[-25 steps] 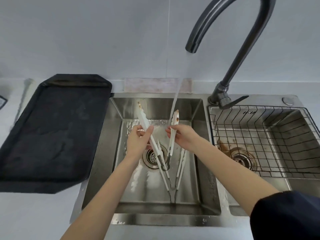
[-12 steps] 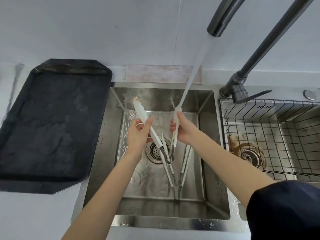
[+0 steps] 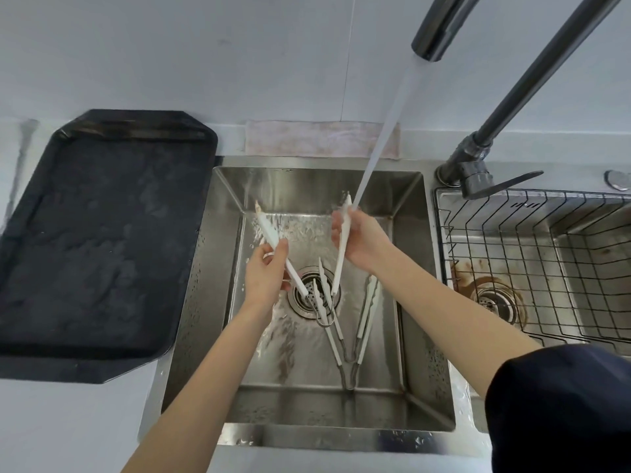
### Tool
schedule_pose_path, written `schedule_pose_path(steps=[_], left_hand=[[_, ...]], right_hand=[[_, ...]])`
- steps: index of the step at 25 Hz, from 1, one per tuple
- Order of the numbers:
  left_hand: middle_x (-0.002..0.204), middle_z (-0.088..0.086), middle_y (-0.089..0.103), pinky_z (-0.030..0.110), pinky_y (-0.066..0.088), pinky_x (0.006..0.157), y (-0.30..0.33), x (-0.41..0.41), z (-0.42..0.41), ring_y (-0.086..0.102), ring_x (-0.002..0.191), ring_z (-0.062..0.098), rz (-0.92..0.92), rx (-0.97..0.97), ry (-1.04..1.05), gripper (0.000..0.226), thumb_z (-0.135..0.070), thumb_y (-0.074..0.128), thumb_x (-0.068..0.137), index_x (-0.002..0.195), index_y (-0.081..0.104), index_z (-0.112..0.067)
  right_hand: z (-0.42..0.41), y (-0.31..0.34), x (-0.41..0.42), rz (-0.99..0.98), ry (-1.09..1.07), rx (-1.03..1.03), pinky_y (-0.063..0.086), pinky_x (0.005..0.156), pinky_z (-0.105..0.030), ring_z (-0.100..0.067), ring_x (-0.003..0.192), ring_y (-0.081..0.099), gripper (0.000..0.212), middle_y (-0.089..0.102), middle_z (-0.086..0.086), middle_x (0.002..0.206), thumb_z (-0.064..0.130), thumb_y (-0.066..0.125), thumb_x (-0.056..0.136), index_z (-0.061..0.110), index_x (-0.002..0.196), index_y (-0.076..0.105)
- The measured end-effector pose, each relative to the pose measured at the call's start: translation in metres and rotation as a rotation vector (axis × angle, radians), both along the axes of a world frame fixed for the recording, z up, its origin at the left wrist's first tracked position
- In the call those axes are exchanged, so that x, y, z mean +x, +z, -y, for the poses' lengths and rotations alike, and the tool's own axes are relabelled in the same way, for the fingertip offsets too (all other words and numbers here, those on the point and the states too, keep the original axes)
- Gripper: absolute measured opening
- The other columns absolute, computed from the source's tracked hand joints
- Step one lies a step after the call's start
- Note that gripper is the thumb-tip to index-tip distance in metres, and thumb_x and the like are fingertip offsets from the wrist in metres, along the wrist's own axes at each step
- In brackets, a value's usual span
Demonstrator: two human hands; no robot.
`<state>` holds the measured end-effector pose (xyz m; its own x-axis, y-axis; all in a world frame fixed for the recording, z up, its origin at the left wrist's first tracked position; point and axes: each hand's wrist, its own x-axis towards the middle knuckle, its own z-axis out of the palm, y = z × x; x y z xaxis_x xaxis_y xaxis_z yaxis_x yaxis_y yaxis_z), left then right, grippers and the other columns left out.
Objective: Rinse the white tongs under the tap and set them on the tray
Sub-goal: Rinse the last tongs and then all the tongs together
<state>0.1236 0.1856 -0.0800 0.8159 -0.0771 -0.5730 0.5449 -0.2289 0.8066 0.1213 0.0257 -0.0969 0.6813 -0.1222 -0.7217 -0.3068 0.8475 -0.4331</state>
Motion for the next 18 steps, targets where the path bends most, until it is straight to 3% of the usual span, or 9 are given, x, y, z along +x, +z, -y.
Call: schedule_pose_path(steps=[4,8,11,14,16,18], left_hand=[[0.064,-0.001,0.052,0.021,0.040,0.046,-0.005,-0.009,0.001,0.056,0.047,0.010,-0.016,0.032,-0.026,0.024,-0.031,0.048,0.093,0.075,0.048,-0.015],[0.058,-0.003,0.055,0.023,0.042,0.048,-0.006,-0.010,0.001,0.058,0.040,0.007,-0.027,0.039,-0.054,0.025,-0.029,0.047,0.094,0.075,0.052,-0.014],[0.054,-0.003,0.058,0.026,0.046,0.055,-0.009,-0.011,0.000,0.056,0.047,0.011,-0.101,0.050,-0.031,0.029,-0.029,0.044,0.095,0.072,0.056,-0.017],[0.046,-0.007,0.059,0.026,0.042,0.055,-0.011,-0.019,0.001,0.053,0.051,0.013,-0.174,0.023,-0.028,0.033,-0.031,0.041,0.096,0.072,0.059,-0.018],[0.046,-0.007,0.061,0.027,0.043,0.054,-0.011,-0.021,0.001,0.055,0.047,0.013,-0.189,0.000,-0.024,0.032,-0.031,0.040,0.097,0.074,0.059,-0.018],[0.058,-0.004,0.063,0.027,0.047,0.054,-0.010,-0.020,0.002,0.058,0.038,0.004,-0.180,-0.026,-0.014,0.028,-0.029,0.040,0.097,0.078,0.059,-0.018]], right_hand=[[-0.002,0.005,-0.001,-0.155,0.056,-0.109,0.033,0.031,-0.014,-0.007,0.026,0.036,0.046,0.038,0.006,0.034,0.050,0.049,0.090,0.017,0.057,0.042],[0.001,0.008,0.003,-0.146,0.039,-0.084,0.034,0.031,-0.015,-0.007,0.025,0.037,0.055,0.039,0.005,0.032,0.057,0.047,0.087,0.016,0.051,0.040],[-0.001,0.017,0.004,0.012,0.042,0.012,0.049,0.050,-0.017,-0.006,0.040,0.054,0.041,0.057,0.002,0.051,0.038,0.043,0.096,0.010,0.069,0.057],[-0.005,0.025,0.004,0.127,0.034,0.077,0.051,0.058,-0.017,-0.006,0.049,0.060,0.033,0.063,0.000,0.078,0.025,0.035,0.101,0.006,0.090,0.059],[-0.007,0.027,0.005,0.146,0.005,0.123,0.052,0.056,-0.017,-0.007,0.049,0.063,0.031,0.068,0.000,0.079,0.024,0.032,0.101,0.005,0.100,0.057],[-0.008,0.027,0.005,0.129,-0.022,0.144,0.053,0.051,-0.017,-0.007,0.047,0.062,0.035,0.069,0.001,0.064,0.027,0.032,0.101,0.005,0.100,0.058]])
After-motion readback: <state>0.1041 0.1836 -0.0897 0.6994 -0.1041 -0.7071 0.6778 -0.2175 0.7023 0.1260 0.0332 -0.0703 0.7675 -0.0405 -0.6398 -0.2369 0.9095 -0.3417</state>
